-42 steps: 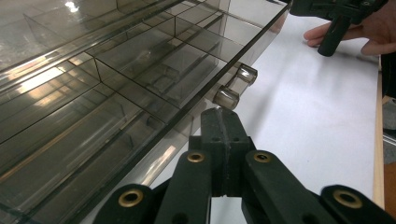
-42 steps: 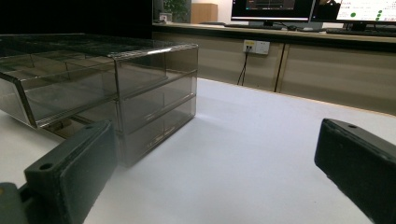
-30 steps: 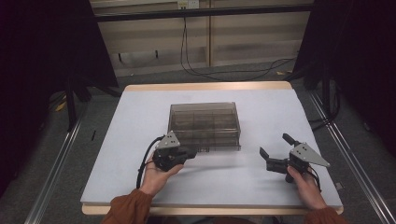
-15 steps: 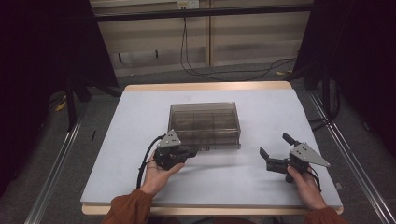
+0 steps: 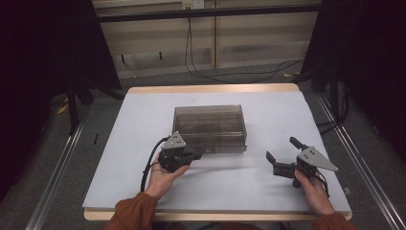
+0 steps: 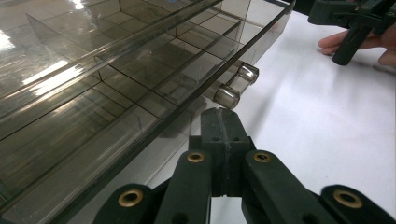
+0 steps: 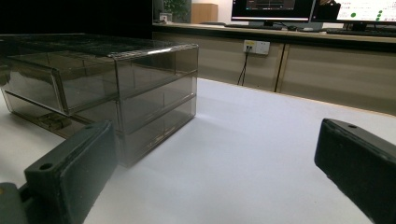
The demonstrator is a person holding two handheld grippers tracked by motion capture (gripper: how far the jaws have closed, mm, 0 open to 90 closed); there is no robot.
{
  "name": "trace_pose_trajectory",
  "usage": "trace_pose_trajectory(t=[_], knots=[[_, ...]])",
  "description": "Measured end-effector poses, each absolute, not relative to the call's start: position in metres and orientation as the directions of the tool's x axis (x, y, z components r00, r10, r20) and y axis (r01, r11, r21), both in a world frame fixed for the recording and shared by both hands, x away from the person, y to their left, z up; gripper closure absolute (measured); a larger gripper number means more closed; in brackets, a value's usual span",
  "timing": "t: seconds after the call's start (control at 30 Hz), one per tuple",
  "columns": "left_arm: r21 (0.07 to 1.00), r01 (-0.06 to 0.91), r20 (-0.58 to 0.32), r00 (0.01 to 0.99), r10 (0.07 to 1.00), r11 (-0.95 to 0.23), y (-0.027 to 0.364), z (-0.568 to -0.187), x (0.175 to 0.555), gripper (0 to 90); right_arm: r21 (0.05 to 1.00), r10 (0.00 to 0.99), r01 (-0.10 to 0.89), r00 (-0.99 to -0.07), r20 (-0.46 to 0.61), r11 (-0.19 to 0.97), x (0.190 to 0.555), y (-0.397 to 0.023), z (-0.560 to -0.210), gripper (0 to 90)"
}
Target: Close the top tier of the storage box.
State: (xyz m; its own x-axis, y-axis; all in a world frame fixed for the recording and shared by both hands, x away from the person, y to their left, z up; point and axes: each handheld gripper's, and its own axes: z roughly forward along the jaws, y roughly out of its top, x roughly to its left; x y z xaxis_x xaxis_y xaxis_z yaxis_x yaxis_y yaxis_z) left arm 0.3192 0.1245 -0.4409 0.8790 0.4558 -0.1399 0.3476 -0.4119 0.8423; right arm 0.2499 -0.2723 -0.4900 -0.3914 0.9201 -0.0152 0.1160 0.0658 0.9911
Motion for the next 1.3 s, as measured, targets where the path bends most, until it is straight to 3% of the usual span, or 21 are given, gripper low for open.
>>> trace_pose_trajectory(t=[1.3], knots=[[0.848,0.341,-0.131,0.876,0.463,-0.405,0.1238,-0.4372,0.3285,90.0,0.991,0.917,0.114,-0.397,-0.021,0.072,0.2499,-0.2729,-0.4901,0.0]])
